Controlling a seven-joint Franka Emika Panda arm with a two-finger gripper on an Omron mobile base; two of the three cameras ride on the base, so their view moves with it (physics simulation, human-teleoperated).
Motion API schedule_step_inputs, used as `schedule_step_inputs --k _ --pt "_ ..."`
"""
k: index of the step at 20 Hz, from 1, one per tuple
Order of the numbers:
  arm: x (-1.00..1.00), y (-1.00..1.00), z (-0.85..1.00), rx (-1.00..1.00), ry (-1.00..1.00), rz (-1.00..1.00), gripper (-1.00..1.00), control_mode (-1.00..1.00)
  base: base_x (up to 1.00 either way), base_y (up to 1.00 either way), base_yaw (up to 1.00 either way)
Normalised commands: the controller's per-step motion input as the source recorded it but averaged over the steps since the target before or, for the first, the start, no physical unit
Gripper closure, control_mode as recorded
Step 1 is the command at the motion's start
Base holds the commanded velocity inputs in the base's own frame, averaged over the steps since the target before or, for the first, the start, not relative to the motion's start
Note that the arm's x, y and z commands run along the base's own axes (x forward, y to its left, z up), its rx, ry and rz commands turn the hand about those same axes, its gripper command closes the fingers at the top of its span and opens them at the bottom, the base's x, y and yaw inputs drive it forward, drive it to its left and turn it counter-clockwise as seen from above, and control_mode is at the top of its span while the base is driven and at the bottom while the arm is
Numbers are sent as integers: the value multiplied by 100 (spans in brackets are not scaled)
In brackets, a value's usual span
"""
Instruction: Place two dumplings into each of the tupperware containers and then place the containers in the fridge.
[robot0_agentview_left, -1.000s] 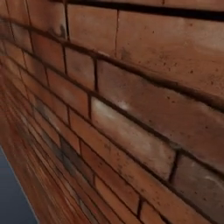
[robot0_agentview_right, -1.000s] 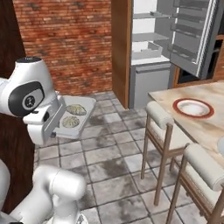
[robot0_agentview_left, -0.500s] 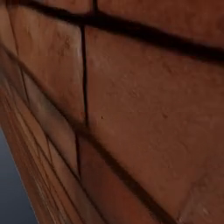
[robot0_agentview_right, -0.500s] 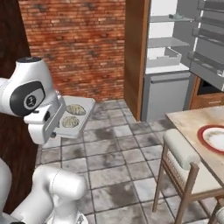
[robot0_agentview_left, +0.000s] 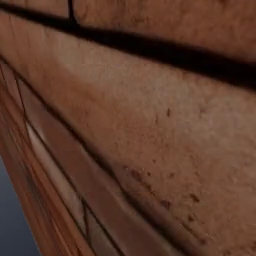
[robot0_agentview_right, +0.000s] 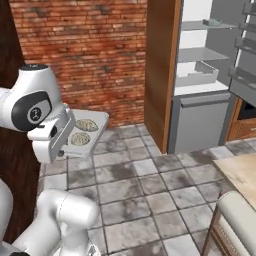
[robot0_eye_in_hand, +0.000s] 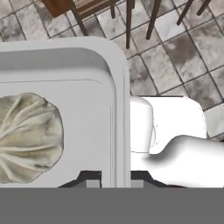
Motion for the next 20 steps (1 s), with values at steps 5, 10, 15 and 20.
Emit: schedule_step_inputs --k 5,10,15,20 --pt "0 0 0 0 0 0 100 100 87 53 -23" --pt "0 0 0 0 0 0 100 100 97 67 -24" --pt "0 0 0 0 0 0 100 100 88 49 -30" --pt "0 0 0 0 0 0 100 100 57 23 -71"
